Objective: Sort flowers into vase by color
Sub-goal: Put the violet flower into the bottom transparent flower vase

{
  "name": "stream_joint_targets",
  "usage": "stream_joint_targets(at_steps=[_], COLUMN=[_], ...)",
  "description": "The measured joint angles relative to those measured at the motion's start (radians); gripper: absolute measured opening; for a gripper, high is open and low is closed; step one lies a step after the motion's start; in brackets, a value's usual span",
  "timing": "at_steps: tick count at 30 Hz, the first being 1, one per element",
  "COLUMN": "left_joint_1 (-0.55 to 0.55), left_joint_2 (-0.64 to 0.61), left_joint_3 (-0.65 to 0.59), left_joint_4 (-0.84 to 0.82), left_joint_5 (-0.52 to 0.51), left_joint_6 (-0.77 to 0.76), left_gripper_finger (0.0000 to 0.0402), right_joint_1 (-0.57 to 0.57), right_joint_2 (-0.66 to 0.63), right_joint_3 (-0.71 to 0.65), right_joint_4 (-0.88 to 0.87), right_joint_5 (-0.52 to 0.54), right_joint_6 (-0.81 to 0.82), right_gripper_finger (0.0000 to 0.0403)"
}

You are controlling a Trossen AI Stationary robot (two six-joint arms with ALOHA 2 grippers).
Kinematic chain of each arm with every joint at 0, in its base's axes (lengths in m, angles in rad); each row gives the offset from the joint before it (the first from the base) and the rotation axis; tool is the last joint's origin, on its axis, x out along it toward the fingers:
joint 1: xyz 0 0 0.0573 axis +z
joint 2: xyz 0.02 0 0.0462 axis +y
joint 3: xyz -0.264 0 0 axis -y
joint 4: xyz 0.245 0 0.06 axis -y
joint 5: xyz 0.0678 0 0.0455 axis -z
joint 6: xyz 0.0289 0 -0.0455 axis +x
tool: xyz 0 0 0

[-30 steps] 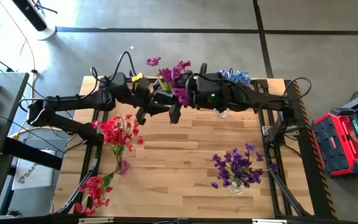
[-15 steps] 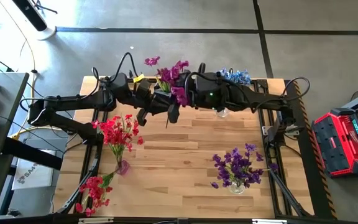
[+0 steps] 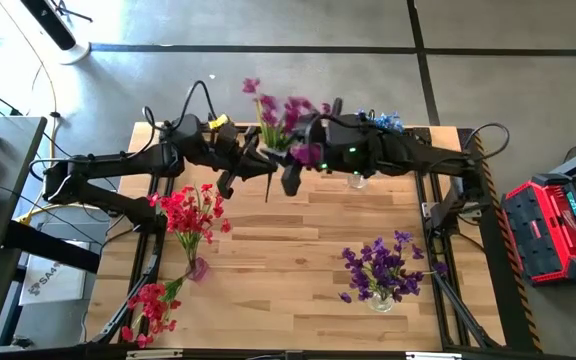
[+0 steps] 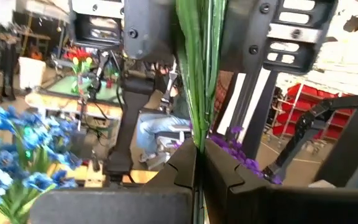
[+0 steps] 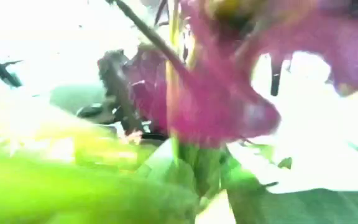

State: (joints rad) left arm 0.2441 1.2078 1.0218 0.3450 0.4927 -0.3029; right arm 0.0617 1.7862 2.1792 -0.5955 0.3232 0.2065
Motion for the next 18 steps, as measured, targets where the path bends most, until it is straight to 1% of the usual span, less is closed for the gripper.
stream_joint_targets(at_steps=[3, 5, 7, 9, 11, 13, 15, 18], left_joint_1=[0.017, 0.029, 0.035, 0.039, 0.039, 0.039, 0.039, 0.039], left_joint_2=[-0.013, -0.016, -0.016, -0.016, -0.016, -0.016, -0.016, -0.016], left_joint_3=[0.000, 0.000, 0.000, 0.000, 0.000, 0.000, 0.000, 0.000], left_joint_4=[0.022, 0.038, 0.049, 0.051, 0.052, 0.050, 0.050, 0.045], left_joint_5=[-0.001, 0.000, 0.000, 0.000, 0.000, 0.000, 0.003, 0.004], left_joint_6=[0.000, -0.001, -0.009, -0.009, -0.009, -0.009, -0.008, -0.009], left_gripper_finger=[0.0001, 0.0001, 0.0000, 0.0000, 0.0000, 0.0000, 0.0000, 0.0000], right_joint_1=[0.007, 0.009, 0.009, 0.009, 0.009, 0.009, 0.009, 0.004], right_joint_2=[-0.021, -0.024, -0.016, -0.011, -0.005, -0.003, -0.002, -0.002], right_joint_3=[0.000, 0.000, 0.000, 0.000, 0.000, 0.000, 0.000, 0.000], right_joint_4=[-0.005, -0.001, -0.002, 0.000, 0.013, 0.025, 0.028, 0.028], right_joint_5=[0.044, 0.028, 0.016, 0.015, 0.015, 0.015, 0.015, 0.013], right_joint_6=[0.027, 0.029, 0.047, 0.048, 0.047, 0.047, 0.039, 0.023], right_gripper_finger=[0.0158, 0.0193, 0.0215, 0.0220, 0.0208, 0.0179, 0.0137, 0.0057])
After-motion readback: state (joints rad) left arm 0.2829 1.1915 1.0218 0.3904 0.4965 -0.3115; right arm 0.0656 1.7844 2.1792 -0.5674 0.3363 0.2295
